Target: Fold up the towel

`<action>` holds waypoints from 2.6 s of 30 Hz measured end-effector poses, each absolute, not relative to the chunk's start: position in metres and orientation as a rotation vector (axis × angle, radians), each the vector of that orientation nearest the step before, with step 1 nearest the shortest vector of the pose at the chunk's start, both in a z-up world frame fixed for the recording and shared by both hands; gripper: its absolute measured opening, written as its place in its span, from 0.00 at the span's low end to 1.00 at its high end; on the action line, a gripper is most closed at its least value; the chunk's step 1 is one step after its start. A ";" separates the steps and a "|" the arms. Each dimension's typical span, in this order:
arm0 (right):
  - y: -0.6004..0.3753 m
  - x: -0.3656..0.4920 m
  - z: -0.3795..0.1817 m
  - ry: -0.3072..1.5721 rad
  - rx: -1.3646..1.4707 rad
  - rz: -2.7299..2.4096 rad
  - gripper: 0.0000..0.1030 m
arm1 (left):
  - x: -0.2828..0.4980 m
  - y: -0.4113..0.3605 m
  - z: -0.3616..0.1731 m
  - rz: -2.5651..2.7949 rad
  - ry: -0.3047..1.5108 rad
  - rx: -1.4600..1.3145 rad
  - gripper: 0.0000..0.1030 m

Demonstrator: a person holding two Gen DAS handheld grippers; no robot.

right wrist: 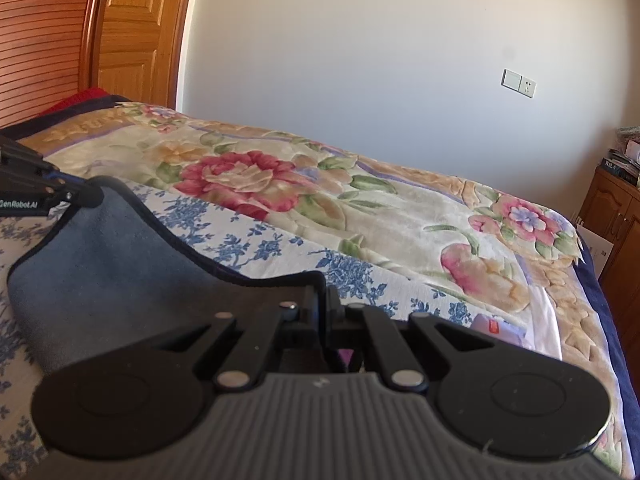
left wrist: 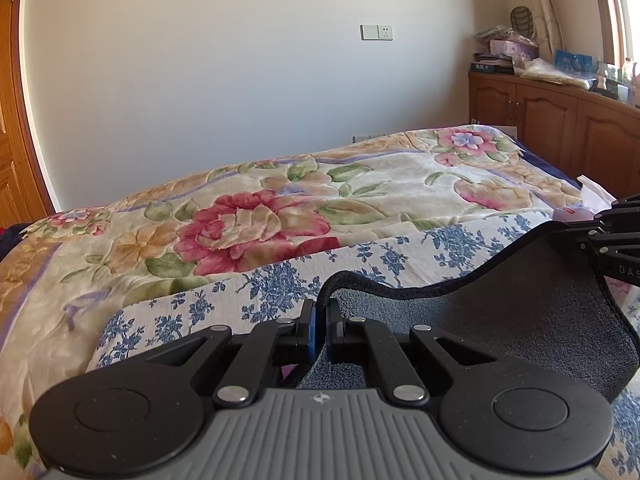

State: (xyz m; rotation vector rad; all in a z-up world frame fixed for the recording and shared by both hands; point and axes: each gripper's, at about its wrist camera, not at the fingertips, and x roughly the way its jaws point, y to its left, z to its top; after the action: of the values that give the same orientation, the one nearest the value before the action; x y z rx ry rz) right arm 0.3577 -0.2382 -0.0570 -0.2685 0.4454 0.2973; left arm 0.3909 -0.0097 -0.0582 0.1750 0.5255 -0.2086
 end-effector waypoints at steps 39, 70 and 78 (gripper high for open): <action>-0.249 0.397 -0.097 0.547 -0.248 0.256 0.15 | 0.434 -0.005 -0.102 -0.140 0.567 0.166 0.20; -0.246 0.310 0.004 0.448 -0.147 0.257 0.67 | 0.339 -0.004 0.018 -0.102 0.420 0.140 0.96; -0.247 0.283 0.028 0.417 -0.123 0.263 0.67 | 0.309 -0.005 0.043 -0.102 0.406 0.120 0.96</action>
State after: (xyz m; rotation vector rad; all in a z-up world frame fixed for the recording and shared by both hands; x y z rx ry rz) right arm 0.2834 -0.2469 0.0276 -0.1234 0.4172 0.2634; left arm 0.3091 -0.0047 0.0434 0.1203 0.4058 -0.1022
